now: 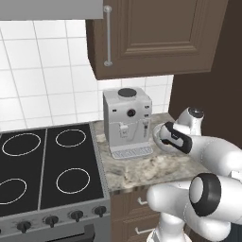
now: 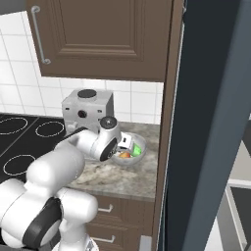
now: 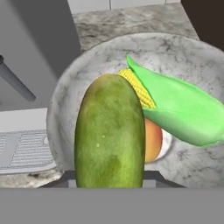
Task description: Take the mango, corn, and mango from the freezer and place them in the bowl on the counter.
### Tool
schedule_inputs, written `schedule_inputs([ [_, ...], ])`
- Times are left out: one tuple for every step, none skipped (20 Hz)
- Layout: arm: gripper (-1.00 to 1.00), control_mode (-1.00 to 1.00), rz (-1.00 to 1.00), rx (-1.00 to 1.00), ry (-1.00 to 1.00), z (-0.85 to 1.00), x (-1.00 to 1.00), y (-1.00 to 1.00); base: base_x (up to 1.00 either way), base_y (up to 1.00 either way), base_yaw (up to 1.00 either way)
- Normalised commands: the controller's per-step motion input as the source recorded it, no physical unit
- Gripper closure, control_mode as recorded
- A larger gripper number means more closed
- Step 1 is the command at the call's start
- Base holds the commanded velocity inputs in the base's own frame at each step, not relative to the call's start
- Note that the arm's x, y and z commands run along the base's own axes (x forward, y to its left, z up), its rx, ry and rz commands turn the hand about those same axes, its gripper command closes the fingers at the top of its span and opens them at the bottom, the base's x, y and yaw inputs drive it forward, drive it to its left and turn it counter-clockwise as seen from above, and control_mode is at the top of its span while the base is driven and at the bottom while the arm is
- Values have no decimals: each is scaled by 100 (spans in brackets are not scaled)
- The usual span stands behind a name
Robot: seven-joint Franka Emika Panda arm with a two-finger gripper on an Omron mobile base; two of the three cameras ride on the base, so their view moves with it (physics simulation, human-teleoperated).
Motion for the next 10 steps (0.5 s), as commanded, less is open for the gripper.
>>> schedule_inputs([
  [100,-100,0,0,0,-11,6,0,0,0,0],
  [100,-100,0,0,0,-9,5,0,0,0,0],
  [100,-100,0,0,0,-11,9,0,0,0,0],
  [-100,-100,0,0,0,-8,7,0,0,0,0],
  [-100,-100,0,0,0,0,8,0,0,0,0],
  [-100,-100,0,0,0,0,0,0,0,0,0],
  [-100,-100,0,0,0,0,0,0,0,0,0],
  [-100,-100,0,0,0,0,0,0,0,0,0],
  [-100,-100,0,0,0,0,0,0,0,0,0],
  [-100,-100,0,0,0,0,0,0,0,0,0],
])
